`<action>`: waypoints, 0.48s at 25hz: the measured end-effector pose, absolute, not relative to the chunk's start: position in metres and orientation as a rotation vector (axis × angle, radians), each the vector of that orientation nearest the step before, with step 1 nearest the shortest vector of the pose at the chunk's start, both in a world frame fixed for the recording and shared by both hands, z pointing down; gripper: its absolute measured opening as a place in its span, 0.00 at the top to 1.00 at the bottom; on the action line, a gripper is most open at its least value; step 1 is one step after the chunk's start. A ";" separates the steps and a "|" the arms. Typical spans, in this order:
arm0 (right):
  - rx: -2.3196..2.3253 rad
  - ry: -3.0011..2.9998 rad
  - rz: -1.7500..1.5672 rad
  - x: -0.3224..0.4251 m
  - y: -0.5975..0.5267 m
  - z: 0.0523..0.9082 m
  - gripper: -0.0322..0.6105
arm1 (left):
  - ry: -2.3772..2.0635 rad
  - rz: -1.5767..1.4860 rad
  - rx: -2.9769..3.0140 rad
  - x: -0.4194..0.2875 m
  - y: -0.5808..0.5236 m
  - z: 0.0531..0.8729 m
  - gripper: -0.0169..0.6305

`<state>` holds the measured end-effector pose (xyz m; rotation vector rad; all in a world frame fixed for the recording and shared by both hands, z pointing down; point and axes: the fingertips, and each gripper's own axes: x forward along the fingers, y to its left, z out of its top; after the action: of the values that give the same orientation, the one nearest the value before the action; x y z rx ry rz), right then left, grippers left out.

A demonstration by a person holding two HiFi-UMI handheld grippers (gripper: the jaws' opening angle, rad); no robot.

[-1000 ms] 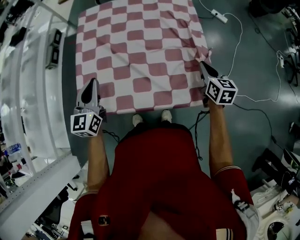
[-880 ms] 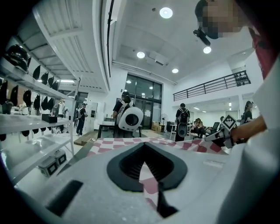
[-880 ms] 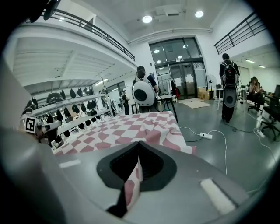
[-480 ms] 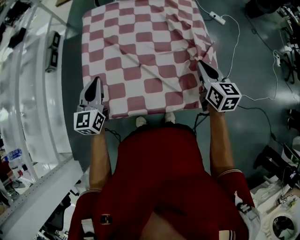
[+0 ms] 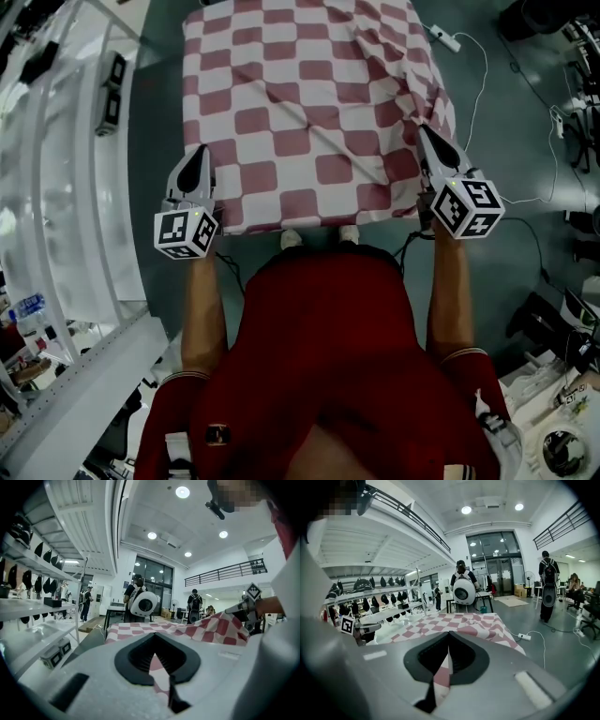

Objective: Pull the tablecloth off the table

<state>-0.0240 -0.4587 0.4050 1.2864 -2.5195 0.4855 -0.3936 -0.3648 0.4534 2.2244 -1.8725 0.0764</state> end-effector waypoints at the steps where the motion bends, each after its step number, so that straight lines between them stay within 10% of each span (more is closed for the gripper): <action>1: 1.271 -2.530 0.477 -0.030 -0.455 0.401 0.93 | -1.872 0.079 2.216 -0.398 -0.365 0.457 0.96; 12: 1.108 -2.581 0.442 -0.118 -0.434 0.406 0.93 | -1.881 0.126 2.120 -0.449 -0.356 0.484 0.96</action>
<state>-0.1180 -0.4343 0.4060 1.1076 -2.5814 0.4421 -0.4487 -0.3559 0.4844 2.1197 -1.8812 0.1258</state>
